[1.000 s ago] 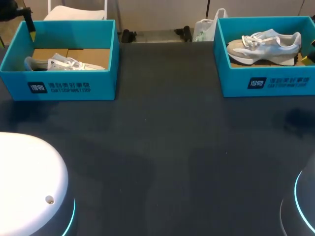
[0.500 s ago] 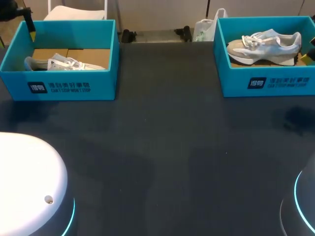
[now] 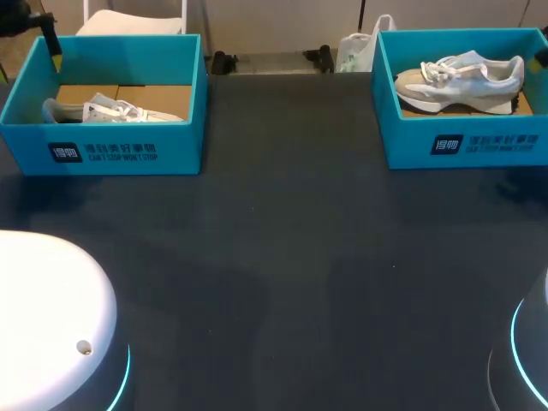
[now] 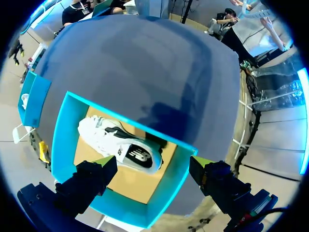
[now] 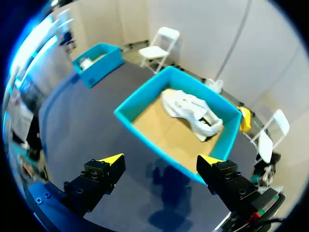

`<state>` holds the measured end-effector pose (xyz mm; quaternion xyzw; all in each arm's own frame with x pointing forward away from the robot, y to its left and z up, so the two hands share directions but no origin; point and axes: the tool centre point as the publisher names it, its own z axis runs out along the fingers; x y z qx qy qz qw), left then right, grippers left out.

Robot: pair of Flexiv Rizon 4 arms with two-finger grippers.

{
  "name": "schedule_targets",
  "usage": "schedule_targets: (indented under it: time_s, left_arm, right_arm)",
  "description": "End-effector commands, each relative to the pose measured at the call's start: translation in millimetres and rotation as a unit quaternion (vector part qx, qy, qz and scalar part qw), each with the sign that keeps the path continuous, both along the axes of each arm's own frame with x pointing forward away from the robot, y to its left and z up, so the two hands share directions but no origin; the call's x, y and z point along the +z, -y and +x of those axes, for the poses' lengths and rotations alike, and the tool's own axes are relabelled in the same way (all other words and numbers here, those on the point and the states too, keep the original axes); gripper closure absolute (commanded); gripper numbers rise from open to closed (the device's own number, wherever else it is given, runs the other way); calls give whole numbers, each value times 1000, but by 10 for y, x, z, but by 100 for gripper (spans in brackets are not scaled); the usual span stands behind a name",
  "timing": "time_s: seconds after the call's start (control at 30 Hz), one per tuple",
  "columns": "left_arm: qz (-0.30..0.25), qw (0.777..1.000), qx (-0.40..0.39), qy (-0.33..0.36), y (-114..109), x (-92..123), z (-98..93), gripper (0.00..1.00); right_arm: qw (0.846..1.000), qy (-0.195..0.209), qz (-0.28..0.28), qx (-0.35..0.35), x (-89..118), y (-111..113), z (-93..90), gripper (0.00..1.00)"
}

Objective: Take the shoe out of the shoebox, open the shoe tongue, remove and reinsert the insole, then place the shoe into the shoebox

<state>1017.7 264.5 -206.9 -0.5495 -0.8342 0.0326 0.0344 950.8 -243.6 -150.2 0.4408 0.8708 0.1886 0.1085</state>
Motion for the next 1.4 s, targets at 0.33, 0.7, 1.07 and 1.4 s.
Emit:
schedule_targets:
  time_s: [0.33, 0.7, 1.07, 1.4]
  left_arm:
    - [1, 1000, 0, -1, -4, 5, 9, 0]
    - [1, 1000, 0, -1, -4, 5, 9, 0]
    - [1, 1000, 0, -1, -4, 5, 9, 0]
    - [1, 1000, 0, -1, -4, 5, 9, 0]
  right_arm:
    - [950, -84, 14, -301, -144, 121, 1122, 0]
    - [950, -80, 28, -301, -160, 127, 1138, 0]
    - [937, -76, 31, -338, -393, 98, 1315, 0]
    - [924, -89, -15, -370, -831, 202, 1689, 0]
